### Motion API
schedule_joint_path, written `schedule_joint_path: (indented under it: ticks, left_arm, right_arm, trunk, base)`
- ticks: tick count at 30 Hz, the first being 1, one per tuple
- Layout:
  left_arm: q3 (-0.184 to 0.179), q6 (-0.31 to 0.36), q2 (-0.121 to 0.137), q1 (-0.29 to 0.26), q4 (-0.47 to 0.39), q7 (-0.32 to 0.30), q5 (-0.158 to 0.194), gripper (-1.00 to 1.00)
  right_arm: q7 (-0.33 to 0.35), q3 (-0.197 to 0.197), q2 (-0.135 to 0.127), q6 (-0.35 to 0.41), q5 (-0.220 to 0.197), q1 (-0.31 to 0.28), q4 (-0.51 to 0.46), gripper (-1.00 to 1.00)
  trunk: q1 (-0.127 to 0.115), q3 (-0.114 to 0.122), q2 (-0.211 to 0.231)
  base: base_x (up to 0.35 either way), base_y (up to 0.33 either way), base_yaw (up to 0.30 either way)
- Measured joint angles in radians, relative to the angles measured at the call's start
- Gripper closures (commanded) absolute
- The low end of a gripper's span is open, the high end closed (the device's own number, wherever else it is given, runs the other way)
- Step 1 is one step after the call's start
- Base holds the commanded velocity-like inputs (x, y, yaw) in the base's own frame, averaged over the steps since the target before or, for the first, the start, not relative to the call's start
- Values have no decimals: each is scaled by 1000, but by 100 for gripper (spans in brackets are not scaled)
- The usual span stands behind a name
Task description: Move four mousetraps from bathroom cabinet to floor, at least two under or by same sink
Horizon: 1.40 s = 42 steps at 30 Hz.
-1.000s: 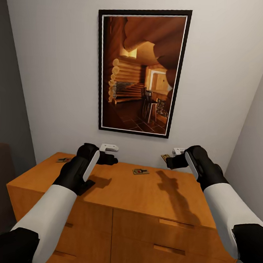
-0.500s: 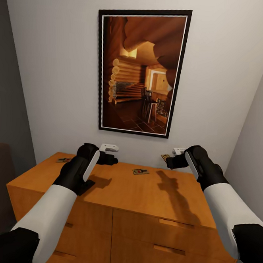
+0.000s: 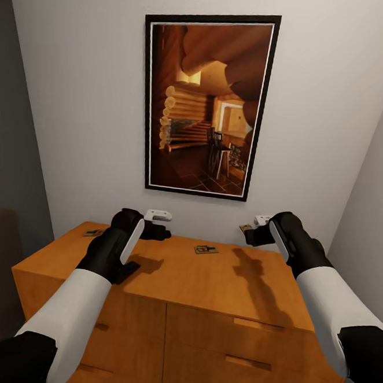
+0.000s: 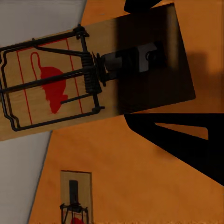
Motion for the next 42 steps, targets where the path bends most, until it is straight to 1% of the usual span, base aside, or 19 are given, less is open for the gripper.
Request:
schedule_joint_path:
  ticks: [9,22,32,35,42]
  left_arm:
    - [0,1,2,0,8,1,0,-100]
    - [0,-1,2,0,13,-3,0,-100]
    - [0,0,2,0,15,-4,1,-100]
    - [0,-1,2,0,15,-4,1,-100]
    - [-1,-1,0,0,15,-5,1,-100]
  right_arm:
    - [-12,0,0,0,-1,0,0,100]
    - [-13,0,0,0,-3,0,7,100]
    - [-14,-1,0,0,-3,0,8,100]
    - [-15,-2,0,0,-3,0,8,100]
    - [-16,-2,0,0,-3,0,9,100]
  trunk:
    - [0,0,0]
    - [0,0,0]
    - [0,0,0]
    - [0,0,0]
    - [0,1,0]
  base:
    - [-106,213,0]
    - [-20,44,0]
    - [0,264,0]
    - [0,121,-7]
    - [0,25,-170]
